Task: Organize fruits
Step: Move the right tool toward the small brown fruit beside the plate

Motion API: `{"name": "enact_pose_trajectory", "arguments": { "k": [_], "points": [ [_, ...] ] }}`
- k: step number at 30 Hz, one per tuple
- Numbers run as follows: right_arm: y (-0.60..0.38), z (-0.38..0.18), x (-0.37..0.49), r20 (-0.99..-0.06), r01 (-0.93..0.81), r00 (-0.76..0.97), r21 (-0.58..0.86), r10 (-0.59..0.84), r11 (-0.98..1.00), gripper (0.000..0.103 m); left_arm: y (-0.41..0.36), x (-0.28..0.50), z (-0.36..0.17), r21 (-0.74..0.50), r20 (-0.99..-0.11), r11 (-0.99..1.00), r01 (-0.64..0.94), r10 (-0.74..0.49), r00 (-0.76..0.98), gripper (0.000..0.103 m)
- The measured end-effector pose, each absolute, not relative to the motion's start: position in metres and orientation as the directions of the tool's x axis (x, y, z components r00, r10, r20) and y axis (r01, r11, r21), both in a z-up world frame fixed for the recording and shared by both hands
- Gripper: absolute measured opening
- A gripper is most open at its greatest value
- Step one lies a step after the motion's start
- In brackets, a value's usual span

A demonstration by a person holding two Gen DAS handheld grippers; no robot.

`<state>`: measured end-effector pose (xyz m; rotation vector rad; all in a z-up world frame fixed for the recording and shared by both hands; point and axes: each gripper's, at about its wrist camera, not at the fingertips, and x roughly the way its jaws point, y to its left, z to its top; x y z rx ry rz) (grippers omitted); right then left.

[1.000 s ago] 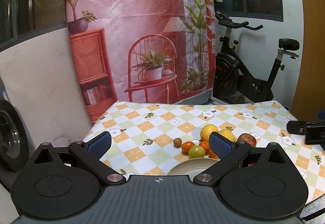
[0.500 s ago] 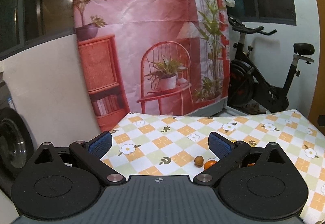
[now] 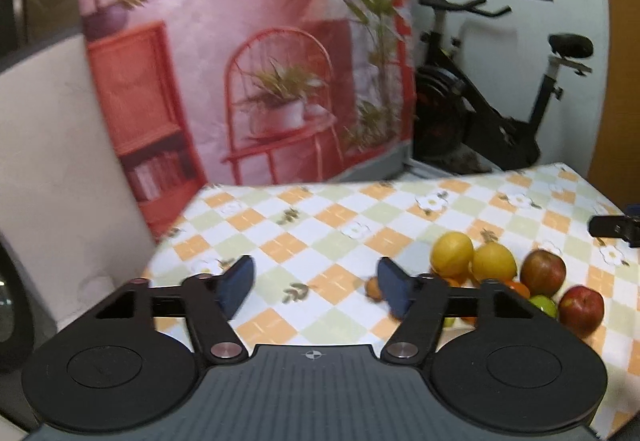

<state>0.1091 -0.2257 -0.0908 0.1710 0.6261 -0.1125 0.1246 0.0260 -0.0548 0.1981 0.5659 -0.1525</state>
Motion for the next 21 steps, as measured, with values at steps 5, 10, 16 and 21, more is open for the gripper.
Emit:
{"name": "enact_pose_trajectory", "arguments": {
  "k": [5,10,16,21],
  "points": [
    [-0.222,-0.105,0.115,-0.578,0.116,0.816,0.11,-0.031,0.987,0.103,0.025,0.136,-0.068,0.147,-0.558,0.967,0.208,-0.093,0.824,0.065],
    [-0.215,-0.115,0.122,-0.603,0.1,0.797,0.084,-0.03,0.991,0.103,0.028,0.14,-0.076,0.094,-0.512,0.967,0.237,-0.157,0.845,0.065],
    [-0.22,-0.123,0.124,-0.628,0.115,0.779,0.131,-0.008,0.985,0.103,0.03,0.151,-0.078,0.036,-0.49,0.965,0.26,-0.209,0.846,0.066],
    [-0.22,-0.123,0.132,-0.64,0.126,0.767,0.083,-0.044,0.989,0.103,0.021,0.164,-0.075,0.141,-0.524,0.961,0.239,-0.133,0.841,0.075]
  ]
}}
